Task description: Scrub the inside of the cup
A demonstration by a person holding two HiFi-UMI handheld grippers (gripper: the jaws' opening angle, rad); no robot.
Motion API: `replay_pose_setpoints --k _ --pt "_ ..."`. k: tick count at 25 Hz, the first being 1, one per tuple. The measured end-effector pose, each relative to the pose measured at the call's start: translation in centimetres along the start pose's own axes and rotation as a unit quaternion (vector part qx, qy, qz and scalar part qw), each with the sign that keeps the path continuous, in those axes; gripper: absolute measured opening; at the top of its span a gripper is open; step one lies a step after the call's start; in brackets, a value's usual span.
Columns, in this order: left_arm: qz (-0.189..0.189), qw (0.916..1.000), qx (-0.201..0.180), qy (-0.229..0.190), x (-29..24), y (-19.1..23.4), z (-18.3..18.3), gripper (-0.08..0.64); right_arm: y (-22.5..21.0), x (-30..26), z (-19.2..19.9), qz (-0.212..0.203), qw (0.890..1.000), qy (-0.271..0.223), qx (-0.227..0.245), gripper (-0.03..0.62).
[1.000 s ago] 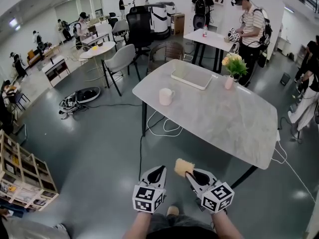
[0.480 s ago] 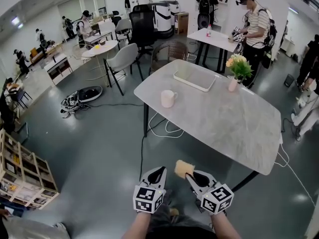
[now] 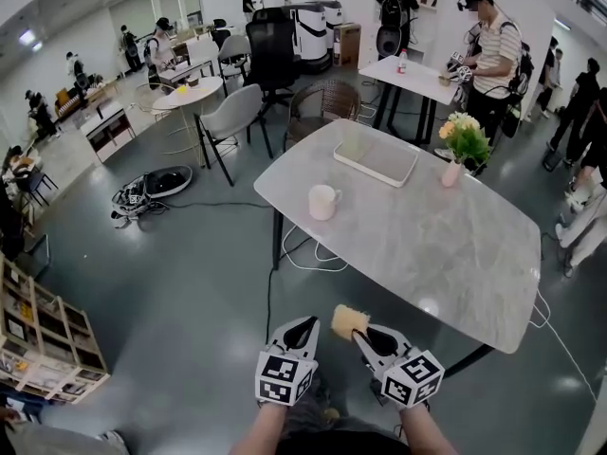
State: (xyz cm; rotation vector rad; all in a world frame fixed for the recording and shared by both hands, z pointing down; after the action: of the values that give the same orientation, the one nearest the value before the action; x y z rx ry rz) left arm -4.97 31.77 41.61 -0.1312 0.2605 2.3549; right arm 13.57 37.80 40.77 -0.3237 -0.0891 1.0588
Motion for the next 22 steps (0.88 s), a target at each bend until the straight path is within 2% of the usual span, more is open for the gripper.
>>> replay_pose_setpoints --k 7,22 --pt "0.001 1.0000 0.003 0.008 -4.3 4.0 -1.0 0.014 -2.6 -5.5 -1.0 -0.010 1.000 0.011 -0.005 0.060" --pt "0.035 0.9989 0.000 0.031 -13.0 13.0 -3.2 0.014 -7.2 -16.8 -2.8 0.008 1.000 0.020 -0.021 0.061"
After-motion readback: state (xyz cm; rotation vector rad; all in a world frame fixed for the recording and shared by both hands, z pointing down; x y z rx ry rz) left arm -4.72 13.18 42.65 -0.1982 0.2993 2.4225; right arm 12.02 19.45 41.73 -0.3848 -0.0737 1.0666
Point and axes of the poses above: the fingertips, and each gripper's own axes: x backward along the fingers, y to its left, z out of its underside, the point moved 9 cm from there along x, backward along the fingers, and after that the axes turned 11 degrees about -y, right-handed, at the moved point
